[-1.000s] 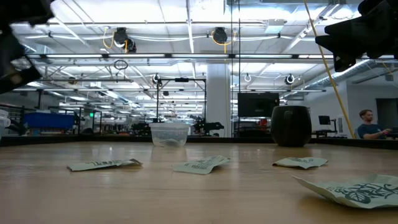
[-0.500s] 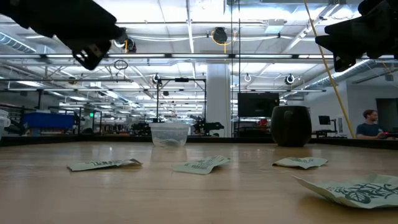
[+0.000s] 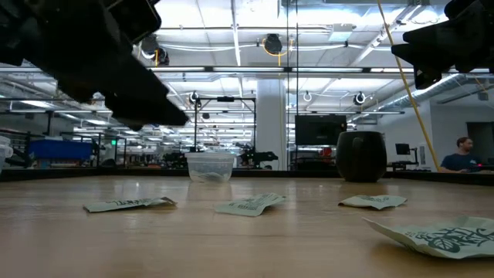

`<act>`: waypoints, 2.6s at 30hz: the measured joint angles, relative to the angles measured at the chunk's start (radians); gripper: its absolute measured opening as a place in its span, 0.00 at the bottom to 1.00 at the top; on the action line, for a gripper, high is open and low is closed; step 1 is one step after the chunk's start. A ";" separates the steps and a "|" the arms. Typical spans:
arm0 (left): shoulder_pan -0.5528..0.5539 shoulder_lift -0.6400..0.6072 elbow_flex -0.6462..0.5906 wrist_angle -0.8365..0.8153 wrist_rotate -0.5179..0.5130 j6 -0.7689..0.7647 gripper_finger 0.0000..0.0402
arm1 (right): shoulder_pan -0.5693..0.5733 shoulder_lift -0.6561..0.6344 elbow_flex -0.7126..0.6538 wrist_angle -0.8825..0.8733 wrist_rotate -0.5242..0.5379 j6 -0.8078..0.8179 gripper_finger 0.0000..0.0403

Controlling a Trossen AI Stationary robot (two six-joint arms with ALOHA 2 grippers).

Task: Pick and place Stevia / Truvia into bins
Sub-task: Put the stevia packet into the transparent rectangle container

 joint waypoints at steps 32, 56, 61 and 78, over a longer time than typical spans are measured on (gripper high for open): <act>-0.026 0.167 0.244 -0.525 -0.093 -0.001 0.25 | 0.000 0.001 0.000 0.000 0.000 0.000 0.31; -0.085 -0.196 0.241 -0.826 0.011 -0.132 0.07 | 0.000 0.001 0.000 0.000 0.000 0.000 0.31; -0.177 -0.279 0.242 -0.968 0.070 -0.275 0.03 | 0.000 0.001 0.000 0.000 0.000 0.000 0.31; -0.346 -0.229 0.142 -0.974 -0.062 -0.608 0.09 | 0.000 0.001 0.000 0.000 0.000 0.000 0.31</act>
